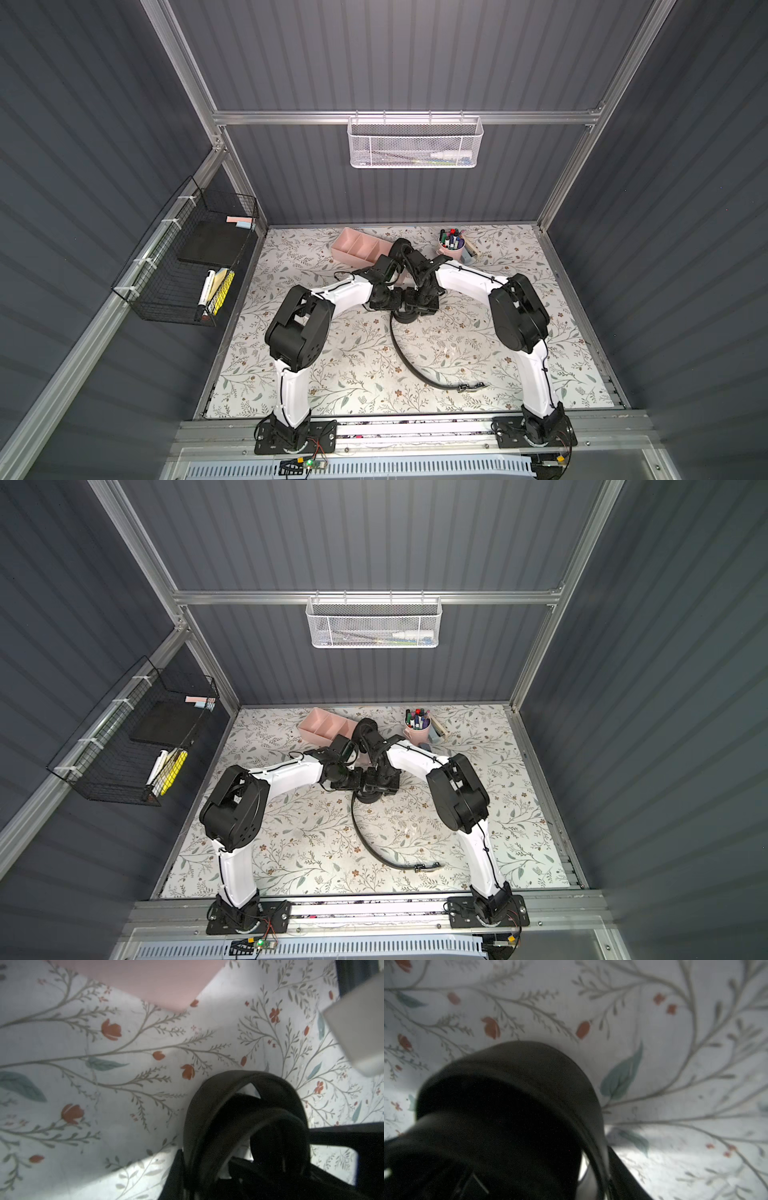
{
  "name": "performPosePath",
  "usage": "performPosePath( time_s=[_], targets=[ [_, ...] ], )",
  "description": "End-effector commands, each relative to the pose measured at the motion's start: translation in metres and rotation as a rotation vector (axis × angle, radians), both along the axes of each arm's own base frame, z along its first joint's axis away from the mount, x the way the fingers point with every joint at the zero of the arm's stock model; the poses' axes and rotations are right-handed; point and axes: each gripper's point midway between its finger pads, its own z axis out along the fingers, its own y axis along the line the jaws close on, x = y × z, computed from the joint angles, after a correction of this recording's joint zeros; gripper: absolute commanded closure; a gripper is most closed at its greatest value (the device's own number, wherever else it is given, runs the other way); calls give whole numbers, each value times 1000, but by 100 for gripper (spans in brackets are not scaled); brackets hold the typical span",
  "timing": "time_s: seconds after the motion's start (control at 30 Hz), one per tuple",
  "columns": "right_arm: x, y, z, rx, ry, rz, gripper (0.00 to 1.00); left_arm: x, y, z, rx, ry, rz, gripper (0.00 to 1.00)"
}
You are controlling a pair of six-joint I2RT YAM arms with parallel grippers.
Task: Place the belts into the storage roll
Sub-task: Roll the belt at the center of the board.
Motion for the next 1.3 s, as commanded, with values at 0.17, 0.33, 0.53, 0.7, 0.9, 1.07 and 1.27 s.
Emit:
performPosePath(
  time_s=[0.17, 0.33, 0.53, 0.7, 0.9, 1.07, 1.27],
  targets=[
    [-45, -15, 92, 185, -89, -82, 47, -25, 33, -11, 219, 92, -40, 100],
    [-124, 50, 91, 412, 31, 93, 59, -35, 46, -13, 307, 100, -84, 100],
    [-197, 117, 62, 474, 146, 351, 62, -48, 60, -23, 357, 122, -101, 100],
    [-198, 98, 14, 343, 170, 303, 63, -53, 62, -21, 355, 117, -129, 100],
    [-173, 34, -32, 205, 193, 149, 60, -84, 71, -29, 353, 168, -230, 100],
    [-136, -1, -37, 197, 143, 81, 50, -111, 85, -31, 370, 182, -317, 100],
    [-95, 11, -26, 307, 89, 65, 43, -134, 88, -35, 365, 200, -395, 100]
  ],
)
